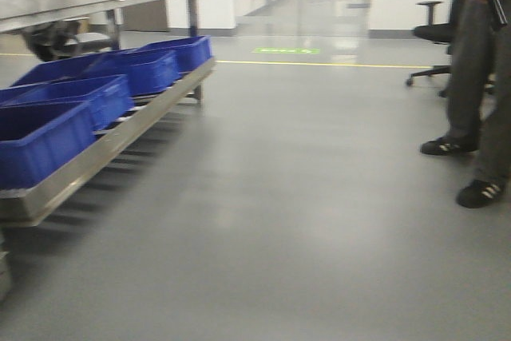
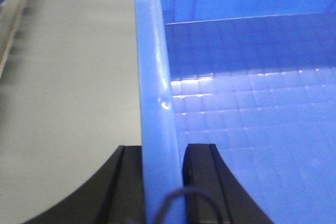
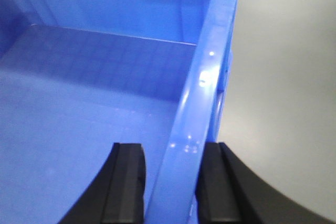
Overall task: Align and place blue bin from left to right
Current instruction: 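Hold the bin with both grippers while the base turns away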
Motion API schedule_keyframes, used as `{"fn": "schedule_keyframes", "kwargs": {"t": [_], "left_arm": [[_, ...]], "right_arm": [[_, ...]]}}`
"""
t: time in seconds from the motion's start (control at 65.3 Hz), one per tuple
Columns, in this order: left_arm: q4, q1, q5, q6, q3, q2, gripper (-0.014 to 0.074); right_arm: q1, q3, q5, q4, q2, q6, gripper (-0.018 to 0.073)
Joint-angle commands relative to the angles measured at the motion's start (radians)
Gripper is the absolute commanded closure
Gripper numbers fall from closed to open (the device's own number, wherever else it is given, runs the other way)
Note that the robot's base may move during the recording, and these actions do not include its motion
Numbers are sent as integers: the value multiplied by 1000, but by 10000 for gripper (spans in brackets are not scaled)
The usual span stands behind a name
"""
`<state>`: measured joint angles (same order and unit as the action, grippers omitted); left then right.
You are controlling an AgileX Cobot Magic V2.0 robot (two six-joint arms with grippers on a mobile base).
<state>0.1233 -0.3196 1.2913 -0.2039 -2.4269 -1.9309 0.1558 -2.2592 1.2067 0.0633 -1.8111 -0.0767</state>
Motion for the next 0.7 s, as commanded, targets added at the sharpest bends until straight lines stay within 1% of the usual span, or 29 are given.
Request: {"fn": "schedule_keyframes", "kwargs": {"t": [0.0, 0.689], "left_arm": [[-23, -13, -70, 10, -17, 27, 708], [-23, -13, -70, 10, -17, 27, 708]], "right_arm": [[-6, -19, -94, -8, 18, -13, 627], [-6, -19, -94, -8, 18, -13, 627]]}}
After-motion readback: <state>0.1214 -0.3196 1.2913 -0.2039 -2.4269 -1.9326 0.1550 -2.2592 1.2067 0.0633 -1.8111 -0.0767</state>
